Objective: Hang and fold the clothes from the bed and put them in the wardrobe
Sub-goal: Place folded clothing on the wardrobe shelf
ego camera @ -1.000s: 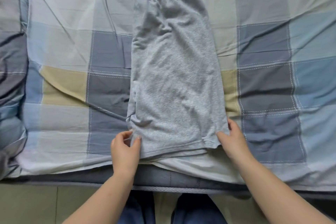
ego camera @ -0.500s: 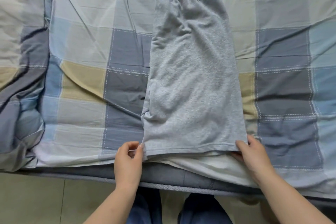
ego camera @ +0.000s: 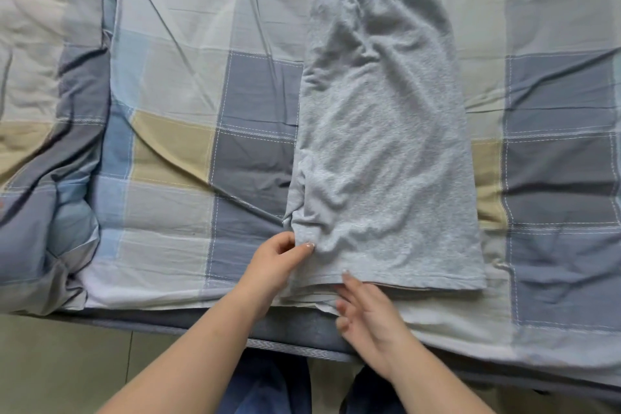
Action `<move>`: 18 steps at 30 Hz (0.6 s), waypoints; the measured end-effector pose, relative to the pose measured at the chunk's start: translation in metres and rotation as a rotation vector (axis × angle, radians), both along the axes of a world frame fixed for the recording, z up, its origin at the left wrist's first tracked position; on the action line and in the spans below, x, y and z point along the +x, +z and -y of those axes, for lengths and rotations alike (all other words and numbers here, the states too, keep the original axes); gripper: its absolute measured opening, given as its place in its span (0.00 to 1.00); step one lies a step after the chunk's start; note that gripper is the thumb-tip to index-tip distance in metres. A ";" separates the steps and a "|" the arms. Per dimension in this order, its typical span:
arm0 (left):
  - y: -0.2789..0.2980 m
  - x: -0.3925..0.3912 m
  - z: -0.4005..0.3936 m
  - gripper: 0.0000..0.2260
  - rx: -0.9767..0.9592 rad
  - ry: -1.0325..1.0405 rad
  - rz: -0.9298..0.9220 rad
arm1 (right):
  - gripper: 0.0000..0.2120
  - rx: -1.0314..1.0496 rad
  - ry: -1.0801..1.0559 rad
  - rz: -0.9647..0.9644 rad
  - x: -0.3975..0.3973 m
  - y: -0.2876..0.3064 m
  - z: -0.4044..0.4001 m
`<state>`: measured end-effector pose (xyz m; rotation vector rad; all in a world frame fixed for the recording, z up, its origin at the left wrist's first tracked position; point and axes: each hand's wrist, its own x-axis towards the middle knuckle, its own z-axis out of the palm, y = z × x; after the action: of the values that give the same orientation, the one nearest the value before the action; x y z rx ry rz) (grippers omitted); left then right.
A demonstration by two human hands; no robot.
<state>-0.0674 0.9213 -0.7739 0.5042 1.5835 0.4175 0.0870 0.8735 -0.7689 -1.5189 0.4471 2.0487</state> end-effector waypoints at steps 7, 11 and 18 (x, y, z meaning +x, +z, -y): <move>0.001 -0.002 -0.017 0.21 -0.191 0.142 0.342 | 0.07 0.009 -0.227 -0.102 -0.036 0.022 -0.010; 0.003 0.012 -0.040 0.15 -0.039 0.317 0.489 | 0.07 0.048 -0.100 -0.023 -0.026 0.024 0.015; 0.000 -0.011 -0.065 0.10 -0.028 0.796 0.541 | 0.25 0.183 0.269 0.297 -0.008 0.001 0.022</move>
<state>-0.0788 0.9864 -0.7742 -0.2836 1.1967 1.0318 0.0789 0.8514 -0.7683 -1.8074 -0.0611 1.9461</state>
